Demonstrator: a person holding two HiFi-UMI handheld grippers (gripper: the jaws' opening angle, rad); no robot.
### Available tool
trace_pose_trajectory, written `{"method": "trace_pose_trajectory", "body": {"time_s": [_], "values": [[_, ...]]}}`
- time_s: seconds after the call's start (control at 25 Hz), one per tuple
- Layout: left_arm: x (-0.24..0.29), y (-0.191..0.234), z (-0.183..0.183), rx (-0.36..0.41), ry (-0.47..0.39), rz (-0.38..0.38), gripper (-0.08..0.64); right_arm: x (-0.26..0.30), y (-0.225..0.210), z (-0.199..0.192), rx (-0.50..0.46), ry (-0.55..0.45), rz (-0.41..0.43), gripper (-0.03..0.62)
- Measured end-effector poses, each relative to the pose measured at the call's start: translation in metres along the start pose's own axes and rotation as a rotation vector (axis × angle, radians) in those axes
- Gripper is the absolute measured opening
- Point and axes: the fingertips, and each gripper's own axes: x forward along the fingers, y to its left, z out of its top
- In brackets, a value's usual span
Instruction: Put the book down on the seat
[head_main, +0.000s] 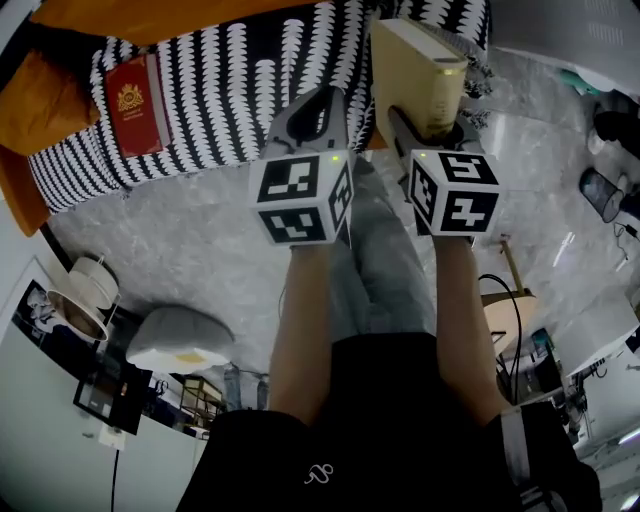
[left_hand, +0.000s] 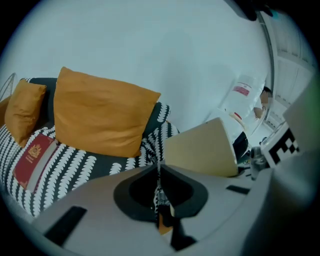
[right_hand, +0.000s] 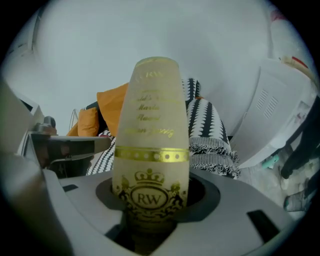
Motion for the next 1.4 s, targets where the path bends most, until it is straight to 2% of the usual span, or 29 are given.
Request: {"method": "trace_pose_trajectory", "body": {"time_s": [0.36,0.72,0.92,1.12,1.4], "values": [[0.034,0.031,-0.055,-0.018,0.08,0.007,0.026,0.072,-0.01,-0.043,0.032,0.107,-0.018,0.23],[0.056,0.04,-0.083,-0.041,0.123,0.009,0.026,0.123,-0.031,-0.062,0.074,0.189,-0.061,0.23],[0.069,0.051,-0.092,-0.045,0.126,0.012,0.028,0.146,-0.028,-0.066,0.052,0.214,-0.08,0.23],[0.072,0.052,-0.093,-0.05,0.125,0.005,0.028,0.158,-0.029,-0.073,0.104,0.242,-0.091,0.23],[0.073,0.057,-0.095,-0.052,0.12,0.005,0.028,0.164,-0.033,-0.069,0.113,0.23,-0.114,0.232]]}}
